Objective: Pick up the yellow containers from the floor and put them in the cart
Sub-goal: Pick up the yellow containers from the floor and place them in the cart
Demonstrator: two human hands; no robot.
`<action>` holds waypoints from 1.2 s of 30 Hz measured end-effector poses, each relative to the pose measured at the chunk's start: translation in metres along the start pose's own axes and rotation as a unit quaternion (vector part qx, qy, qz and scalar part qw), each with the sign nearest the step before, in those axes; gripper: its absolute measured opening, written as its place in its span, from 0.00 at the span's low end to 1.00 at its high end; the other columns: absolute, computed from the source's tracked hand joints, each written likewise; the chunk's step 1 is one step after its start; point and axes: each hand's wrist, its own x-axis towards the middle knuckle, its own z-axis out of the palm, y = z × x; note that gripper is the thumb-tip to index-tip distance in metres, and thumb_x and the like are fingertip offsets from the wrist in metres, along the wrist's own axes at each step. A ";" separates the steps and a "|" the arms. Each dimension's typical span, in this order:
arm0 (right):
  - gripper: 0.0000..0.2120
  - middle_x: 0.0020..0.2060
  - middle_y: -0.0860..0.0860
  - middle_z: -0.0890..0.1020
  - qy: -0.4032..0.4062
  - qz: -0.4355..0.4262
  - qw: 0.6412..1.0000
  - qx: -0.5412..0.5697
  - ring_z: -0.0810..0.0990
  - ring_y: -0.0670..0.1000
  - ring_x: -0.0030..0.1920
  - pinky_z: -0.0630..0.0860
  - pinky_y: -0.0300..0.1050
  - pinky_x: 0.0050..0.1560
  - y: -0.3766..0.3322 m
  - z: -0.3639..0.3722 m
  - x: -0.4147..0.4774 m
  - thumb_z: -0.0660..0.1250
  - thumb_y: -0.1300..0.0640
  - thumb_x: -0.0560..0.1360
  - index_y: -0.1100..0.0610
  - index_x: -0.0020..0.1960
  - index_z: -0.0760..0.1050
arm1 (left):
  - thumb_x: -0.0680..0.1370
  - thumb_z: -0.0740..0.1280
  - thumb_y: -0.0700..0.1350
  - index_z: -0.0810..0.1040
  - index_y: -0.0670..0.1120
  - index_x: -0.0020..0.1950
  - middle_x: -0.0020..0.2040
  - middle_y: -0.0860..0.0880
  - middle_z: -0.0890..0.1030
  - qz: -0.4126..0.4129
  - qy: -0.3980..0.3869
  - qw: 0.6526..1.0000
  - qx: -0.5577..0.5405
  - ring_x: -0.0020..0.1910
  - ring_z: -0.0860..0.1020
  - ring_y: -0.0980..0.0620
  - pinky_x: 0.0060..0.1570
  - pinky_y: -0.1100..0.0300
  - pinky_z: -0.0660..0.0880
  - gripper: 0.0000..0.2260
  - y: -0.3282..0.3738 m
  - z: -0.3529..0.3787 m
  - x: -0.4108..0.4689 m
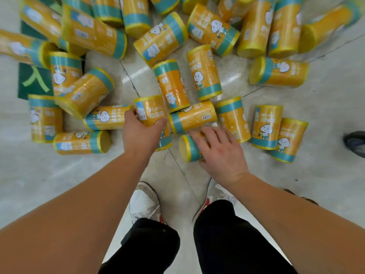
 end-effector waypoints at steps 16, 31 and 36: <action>0.38 0.52 0.48 0.77 0.238 0.445 0.722 0.473 0.77 0.50 0.55 0.75 0.49 0.60 -0.020 -0.503 -0.067 0.76 0.37 0.55 0.49 0.61 0.74 | 0.63 0.77 0.58 0.72 0.56 0.58 0.53 0.57 0.81 0.256 -0.117 0.959 0.007 0.51 0.81 0.55 0.55 0.49 0.78 0.27 0.300 -0.199 -0.345; 0.33 0.51 0.45 0.81 0.375 0.532 0.569 0.502 0.81 0.48 0.51 0.79 0.55 0.55 0.115 -0.671 -0.387 0.80 0.42 0.59 0.44 0.58 0.68 | 0.64 0.77 0.58 0.71 0.55 0.55 0.44 0.62 0.76 0.430 -0.258 0.860 0.093 0.45 0.79 0.57 0.50 0.53 0.77 0.24 0.375 -0.072 -0.693; 0.36 0.51 0.50 0.80 0.305 0.601 0.556 0.485 0.81 0.51 0.49 0.80 0.55 0.51 0.158 -0.607 -0.498 0.78 0.37 0.55 0.48 0.58 0.69 | 0.65 0.78 0.57 0.71 0.52 0.55 0.45 0.59 0.77 0.409 -0.297 0.842 0.187 0.45 0.78 0.57 0.49 0.54 0.78 0.25 0.308 0.026 -0.760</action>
